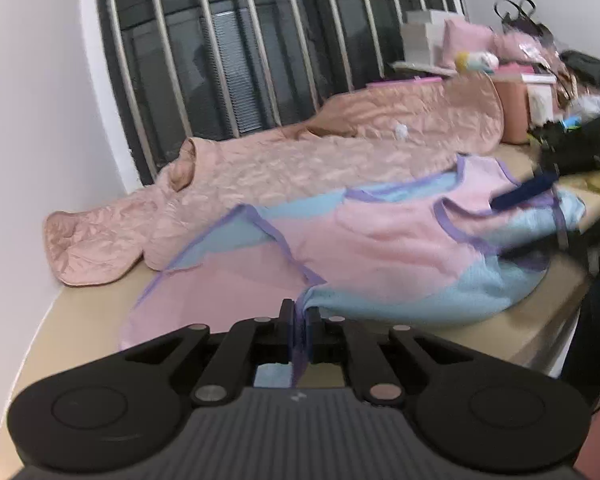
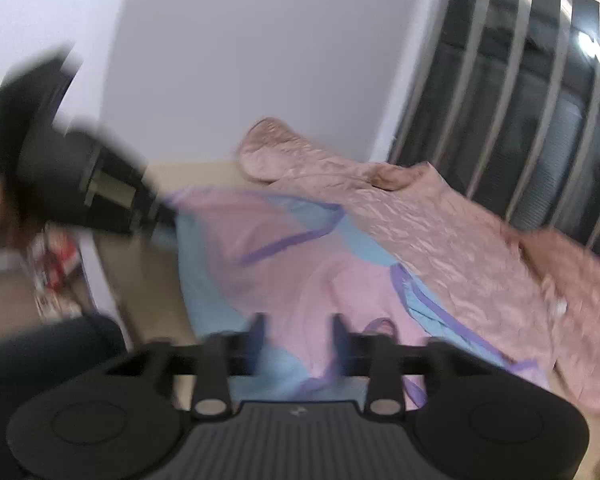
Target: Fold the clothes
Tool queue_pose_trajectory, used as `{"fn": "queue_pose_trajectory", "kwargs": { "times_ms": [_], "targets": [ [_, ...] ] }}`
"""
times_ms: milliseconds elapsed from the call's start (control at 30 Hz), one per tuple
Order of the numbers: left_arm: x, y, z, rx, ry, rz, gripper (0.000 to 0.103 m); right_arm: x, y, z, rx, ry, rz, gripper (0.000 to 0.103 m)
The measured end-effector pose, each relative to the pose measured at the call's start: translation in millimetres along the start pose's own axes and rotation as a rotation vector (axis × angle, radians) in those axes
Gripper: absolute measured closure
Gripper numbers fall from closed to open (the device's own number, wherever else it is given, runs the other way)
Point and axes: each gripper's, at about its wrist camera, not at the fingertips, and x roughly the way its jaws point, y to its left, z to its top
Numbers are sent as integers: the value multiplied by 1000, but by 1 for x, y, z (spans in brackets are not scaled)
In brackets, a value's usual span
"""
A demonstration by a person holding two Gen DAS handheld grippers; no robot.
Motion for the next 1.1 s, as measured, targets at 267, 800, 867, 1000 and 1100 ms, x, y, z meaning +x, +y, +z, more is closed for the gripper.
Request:
{"fn": "queue_pose_trajectory", "kwargs": {
  "times_ms": [267, 800, 867, 1000, 1100],
  "targets": [
    [-7, 11, 2, -8, 9, -7, 98, 7, 25, -9, -113, 19, -8, 59],
    [-3, 26, 23, -101, 96, -56, 99, 30, 23, -8, -138, 90, -13, 101],
    [-3, 22, 21, -80, 110, -107, 99, 21, 8, -6, -106, 116, 56, 102],
    [25, 35, 41, 20, 108, -168, 99, 20, -44, 24, -58, 126, 171, 103],
    [77, 56, 60, 14, 139, -178, 97, 59, -87, 44, -24, 159, 130, 102]
  ]
}}
